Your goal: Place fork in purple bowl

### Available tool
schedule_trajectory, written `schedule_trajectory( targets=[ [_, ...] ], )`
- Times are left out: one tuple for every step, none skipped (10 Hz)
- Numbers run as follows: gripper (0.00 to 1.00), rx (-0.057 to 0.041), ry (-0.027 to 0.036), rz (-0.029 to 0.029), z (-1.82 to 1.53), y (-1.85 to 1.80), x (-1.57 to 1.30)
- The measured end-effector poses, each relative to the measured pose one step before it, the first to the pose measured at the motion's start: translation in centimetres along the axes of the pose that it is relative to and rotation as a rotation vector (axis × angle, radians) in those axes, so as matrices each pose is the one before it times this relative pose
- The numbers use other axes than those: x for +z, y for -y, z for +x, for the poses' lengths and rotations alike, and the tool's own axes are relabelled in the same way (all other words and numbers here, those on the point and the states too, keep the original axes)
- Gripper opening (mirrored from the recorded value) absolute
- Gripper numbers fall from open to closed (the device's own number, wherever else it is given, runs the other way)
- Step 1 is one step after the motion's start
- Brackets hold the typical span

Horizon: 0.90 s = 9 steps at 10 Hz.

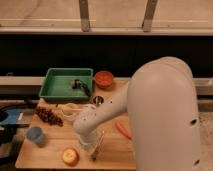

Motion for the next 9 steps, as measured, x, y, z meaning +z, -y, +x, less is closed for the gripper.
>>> schedule_trajectory(
  targets=[
    [0.11,0.00908,0.02034,-0.01588,0.324,0.698,-0.507],
    [0.22,0.00862,0.02585,-0.01421,0.36,0.545,-0.664],
    [0.32,0.00626,0.02172,-0.00564,0.346,0.271,-0.634],
    [0.44,0.00701,0.01895,-0.00265,0.306,0.228,-0.611],
    [0.53,0.0067,0.00904,-0.0027,0.174,0.198,-0.231],
    [0.62,0.00823,0.00695,-0.00404,0.104,0.201,-0.167],
    [0.64,0.00581,0.0004,-0.00522,-0.072,0.054,0.041],
    [0.64,0.0044,-0.00129,-0.00343,-0.094,0.052,0.11],
    [0.64,0.00793,-0.00159,-0.0025,-0.063,0.15,0.145]
  ],
)
